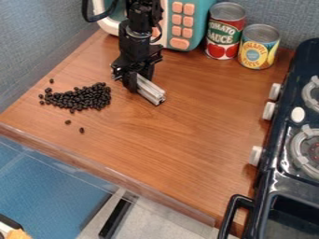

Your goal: Sweep into pile

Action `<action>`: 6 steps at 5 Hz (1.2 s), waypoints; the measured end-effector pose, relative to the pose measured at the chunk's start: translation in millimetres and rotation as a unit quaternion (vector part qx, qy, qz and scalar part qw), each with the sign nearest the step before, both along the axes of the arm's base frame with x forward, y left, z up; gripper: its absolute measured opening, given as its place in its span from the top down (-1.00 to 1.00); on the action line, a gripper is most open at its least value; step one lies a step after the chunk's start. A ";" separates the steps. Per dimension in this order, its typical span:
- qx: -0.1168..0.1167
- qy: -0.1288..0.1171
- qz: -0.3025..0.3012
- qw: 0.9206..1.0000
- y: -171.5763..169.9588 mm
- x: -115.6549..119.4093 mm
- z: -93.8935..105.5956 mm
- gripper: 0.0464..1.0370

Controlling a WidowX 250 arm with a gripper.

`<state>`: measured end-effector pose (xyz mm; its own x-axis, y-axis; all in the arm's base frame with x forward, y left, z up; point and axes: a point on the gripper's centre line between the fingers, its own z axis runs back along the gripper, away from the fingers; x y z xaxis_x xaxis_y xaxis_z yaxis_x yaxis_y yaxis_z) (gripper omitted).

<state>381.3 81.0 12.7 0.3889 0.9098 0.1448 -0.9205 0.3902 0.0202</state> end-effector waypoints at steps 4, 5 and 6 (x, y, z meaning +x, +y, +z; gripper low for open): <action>0.002 -0.004 -0.046 0.999 40.1 -29.9 52.7 0.30; 0.050 0.019 -0.062 0.997 55.5 -34.0 47.4 0.30; 0.069 0.051 -0.082 0.993 59.5 -52.6 31.3 0.30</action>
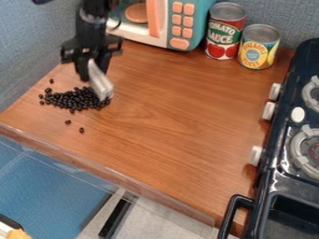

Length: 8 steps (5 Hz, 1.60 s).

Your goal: Sweep into pile

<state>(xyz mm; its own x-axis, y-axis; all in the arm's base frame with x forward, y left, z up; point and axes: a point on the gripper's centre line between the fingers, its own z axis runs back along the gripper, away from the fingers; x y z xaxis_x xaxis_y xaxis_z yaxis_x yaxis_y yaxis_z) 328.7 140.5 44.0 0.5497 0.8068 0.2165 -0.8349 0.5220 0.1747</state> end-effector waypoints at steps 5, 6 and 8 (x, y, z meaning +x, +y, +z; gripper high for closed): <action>0.028 0.002 0.001 1.000 36.6 -51.2 -1.9 0.30; -0.008 0.016 0.057 0.998 38.2 -60.8 -7.0 0.30; -0.057 0.023 0.088 0.994 34.3 -69.8 -9.2 0.30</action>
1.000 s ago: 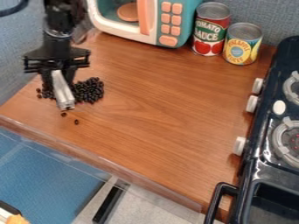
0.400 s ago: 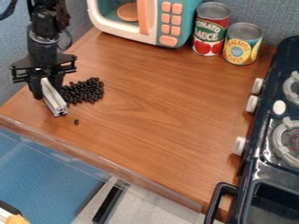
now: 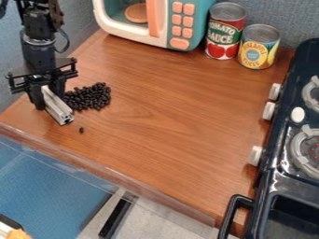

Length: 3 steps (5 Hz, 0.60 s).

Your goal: Sweep into pile

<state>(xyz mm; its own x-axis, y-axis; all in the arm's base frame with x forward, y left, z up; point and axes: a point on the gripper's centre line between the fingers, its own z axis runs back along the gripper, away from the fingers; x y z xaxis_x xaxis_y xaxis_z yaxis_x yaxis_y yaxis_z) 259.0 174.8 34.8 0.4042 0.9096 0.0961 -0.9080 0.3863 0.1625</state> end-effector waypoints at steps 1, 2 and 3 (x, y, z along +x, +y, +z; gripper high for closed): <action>-0.001 -0.002 0.015 1.000 1.7 -1.6 -0.4 0.30; -0.001 -0.002 0.038 0.999 3.1 -6.5 -3.5 0.30; 0.012 -0.005 0.052 0.999 5.3 -8.5 -6.0 0.30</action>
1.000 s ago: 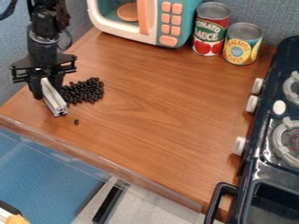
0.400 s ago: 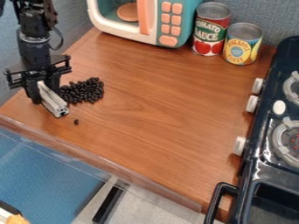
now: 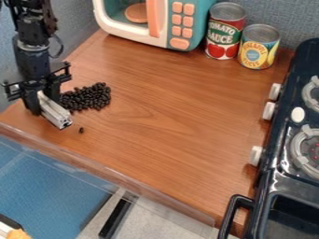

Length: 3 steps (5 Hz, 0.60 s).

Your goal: Sweep into pile

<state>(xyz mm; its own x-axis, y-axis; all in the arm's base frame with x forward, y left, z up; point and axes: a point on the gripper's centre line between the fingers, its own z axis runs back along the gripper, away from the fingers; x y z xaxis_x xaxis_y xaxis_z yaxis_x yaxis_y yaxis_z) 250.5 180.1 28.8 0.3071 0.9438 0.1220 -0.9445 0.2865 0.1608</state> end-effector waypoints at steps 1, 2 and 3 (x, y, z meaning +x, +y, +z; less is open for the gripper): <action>0.018 0.000 0.010 1.000 4.1 -3.4 -6.8 0.30; 0.028 0.002 0.014 1.000 7.1 -4.1 -15.3 0.30; 0.036 0.005 0.016 0.999 8.6 -5.8 -17.1 0.30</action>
